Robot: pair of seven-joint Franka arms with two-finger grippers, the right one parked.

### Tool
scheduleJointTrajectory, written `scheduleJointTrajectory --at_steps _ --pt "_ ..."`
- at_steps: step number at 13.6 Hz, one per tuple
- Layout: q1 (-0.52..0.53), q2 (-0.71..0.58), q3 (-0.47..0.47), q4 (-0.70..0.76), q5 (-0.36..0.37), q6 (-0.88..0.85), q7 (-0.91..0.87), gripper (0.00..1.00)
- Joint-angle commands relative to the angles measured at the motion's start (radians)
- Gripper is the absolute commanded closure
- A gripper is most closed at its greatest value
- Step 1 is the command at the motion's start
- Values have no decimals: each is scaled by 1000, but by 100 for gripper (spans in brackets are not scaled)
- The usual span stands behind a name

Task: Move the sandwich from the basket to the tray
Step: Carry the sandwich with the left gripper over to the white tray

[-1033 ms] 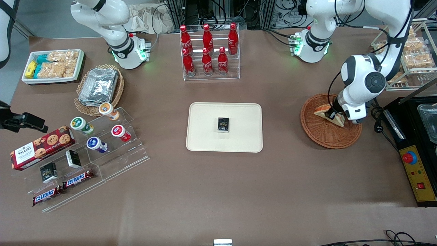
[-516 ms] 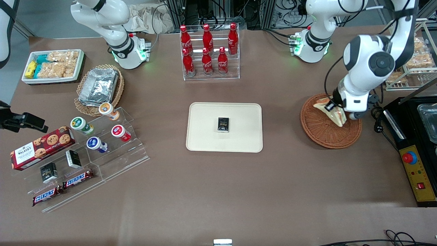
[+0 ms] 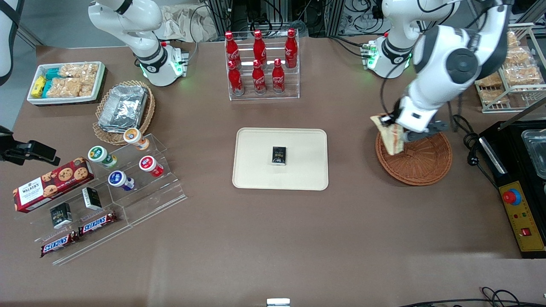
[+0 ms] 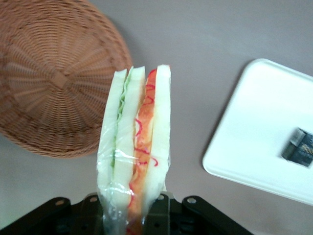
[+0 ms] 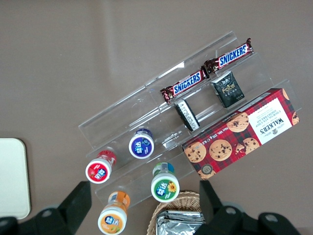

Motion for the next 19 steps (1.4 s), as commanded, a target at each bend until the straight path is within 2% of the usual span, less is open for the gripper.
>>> scheduleJointTrajectory --at_steps 1,3,5,6,9,11,15,19 --pt "-40 96 -68 104 -4 -25 8 100" --pt "-43 154 -137 111 16 40 3 100" --pt "-45 205 -210 88 67 157 -21 100" --pt "-47 260 -218 98 75 192 -50 100" --pt "-115 399 -221 114 248 316 -112 100" --pt "-131 476 -221 115 328 373 -155 100" --pt "-134 558 -220 137 371 387 -190 100" --pt "-134 579 -220 140 371 400 -195 100"
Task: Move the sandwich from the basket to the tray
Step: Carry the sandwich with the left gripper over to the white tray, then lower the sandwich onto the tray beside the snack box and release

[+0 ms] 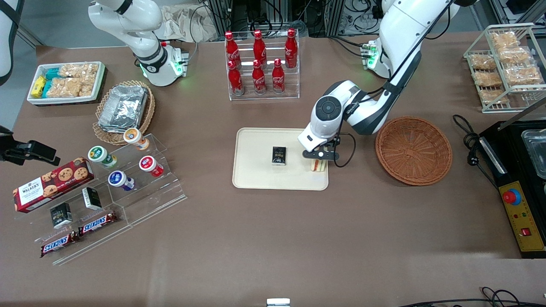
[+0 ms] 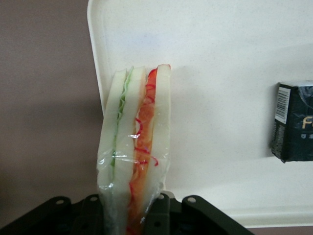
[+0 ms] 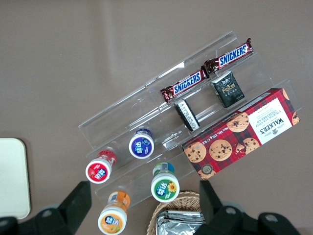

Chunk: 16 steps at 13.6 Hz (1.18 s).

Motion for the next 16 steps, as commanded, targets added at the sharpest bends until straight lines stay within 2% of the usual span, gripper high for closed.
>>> scheduleJointTrajectory --at_steps 1,2,3,4,5,7,9,11,14,16 --pt "-9 27 2 23 26 8 -30 100" --pt "-9 28 2 21 28 20 -30 100" --pt "-9 28 4 21 28 23 -29 82" --pt "-9 28 4 21 28 23 -30 18" --pt "-9 28 4 21 28 23 -32 0" --pt "-7 22 4 26 38 23 -17 0" --pt "-3 9 4 52 93 2 -18 0" --pt "-9 -25 1 102 95 -98 -18 0" --pt "-27 -19 -24 362 88 -454 -4 0" --pt "-21 -25 -24 512 75 -596 55 0"
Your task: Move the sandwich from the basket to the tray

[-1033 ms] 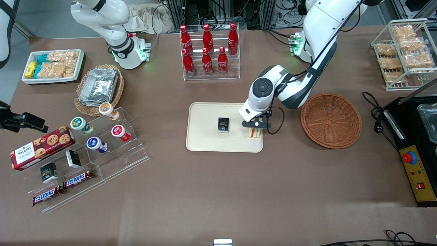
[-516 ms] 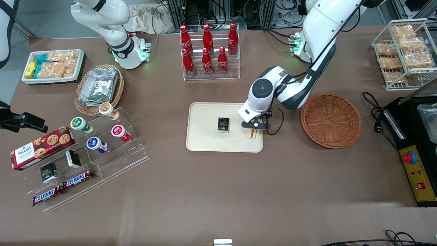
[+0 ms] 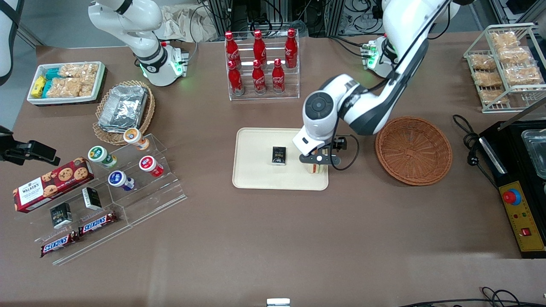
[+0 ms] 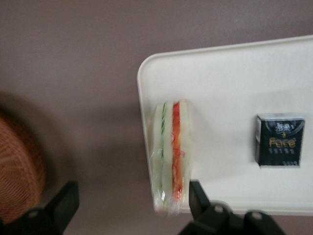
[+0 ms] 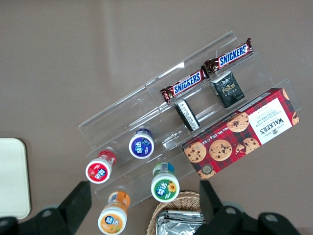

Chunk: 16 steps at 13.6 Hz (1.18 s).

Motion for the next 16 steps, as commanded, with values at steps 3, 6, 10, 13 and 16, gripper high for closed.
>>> scheduleJointTrajectory --at_steps 3,6,10,13,16 --pt "68 -47 6 262 -61 -248 142 0" --pt "227 -157 6 263 -206 -268 312 0" --pt "165 -248 196 256 -243 -355 354 0" --pt "154 -337 324 224 -322 -398 403 0" --pt "159 -399 359 165 -334 -400 470 0"
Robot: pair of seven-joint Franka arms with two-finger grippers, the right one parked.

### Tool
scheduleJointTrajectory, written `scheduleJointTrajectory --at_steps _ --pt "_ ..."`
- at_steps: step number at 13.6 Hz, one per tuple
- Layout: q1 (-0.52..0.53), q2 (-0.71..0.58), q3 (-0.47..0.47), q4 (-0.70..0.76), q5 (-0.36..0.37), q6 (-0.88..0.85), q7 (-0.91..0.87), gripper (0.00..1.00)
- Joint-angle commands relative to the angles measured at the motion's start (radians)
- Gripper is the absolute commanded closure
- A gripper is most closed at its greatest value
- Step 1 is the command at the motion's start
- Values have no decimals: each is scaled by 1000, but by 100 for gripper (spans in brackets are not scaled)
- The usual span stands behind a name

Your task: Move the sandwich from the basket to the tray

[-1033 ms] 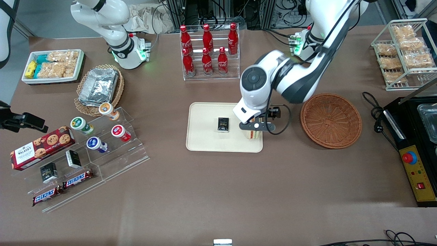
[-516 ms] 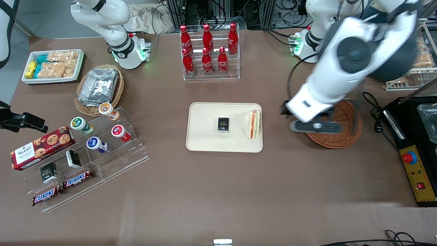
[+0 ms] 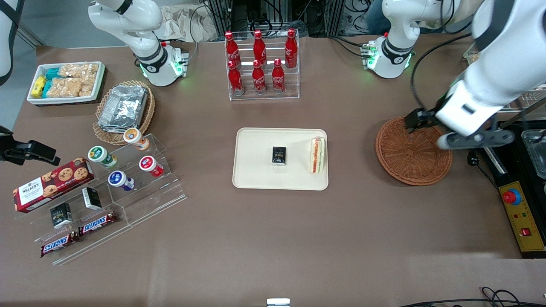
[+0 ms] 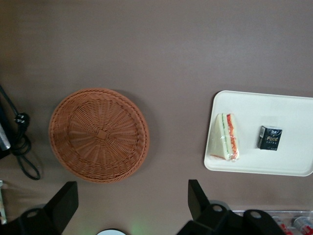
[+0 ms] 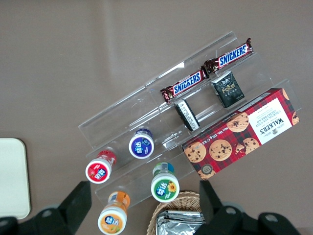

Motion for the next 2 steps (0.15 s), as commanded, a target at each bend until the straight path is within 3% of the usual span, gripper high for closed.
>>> scheduleJointTrajectory --at_steps 1,2 --pt "-9 -53 21 -71 -21 3 35 0" --pt "-9 -51 21 -71 -21 3 35 0"
